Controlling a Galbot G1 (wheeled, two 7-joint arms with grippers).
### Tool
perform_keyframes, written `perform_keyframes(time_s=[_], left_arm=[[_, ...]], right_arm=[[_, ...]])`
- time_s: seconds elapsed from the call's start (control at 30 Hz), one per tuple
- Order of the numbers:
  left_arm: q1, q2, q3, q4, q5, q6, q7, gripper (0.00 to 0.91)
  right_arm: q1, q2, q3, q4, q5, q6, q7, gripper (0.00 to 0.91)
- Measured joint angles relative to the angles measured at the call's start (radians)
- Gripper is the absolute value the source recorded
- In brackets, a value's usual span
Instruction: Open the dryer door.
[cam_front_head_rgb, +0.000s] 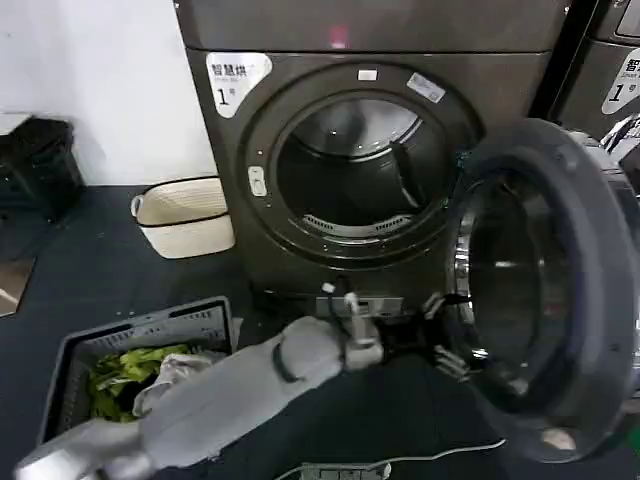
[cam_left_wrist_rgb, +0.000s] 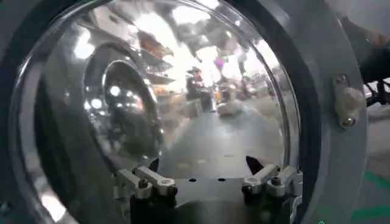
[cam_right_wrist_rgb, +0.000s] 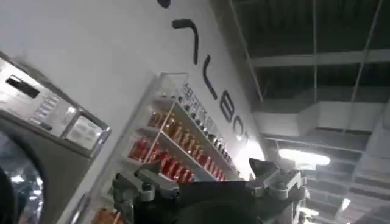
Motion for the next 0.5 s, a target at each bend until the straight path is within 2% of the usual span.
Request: perform_keyframes(time_s=[0.5], left_arm=[[-0.090,-0.229,0.029,0.209,0.005,-0.008,-0.018,0.907]], right_arm=[[-0.002,-0.038,0.037,-0.047,-0.031,-0.006,-0.003,0.907]])
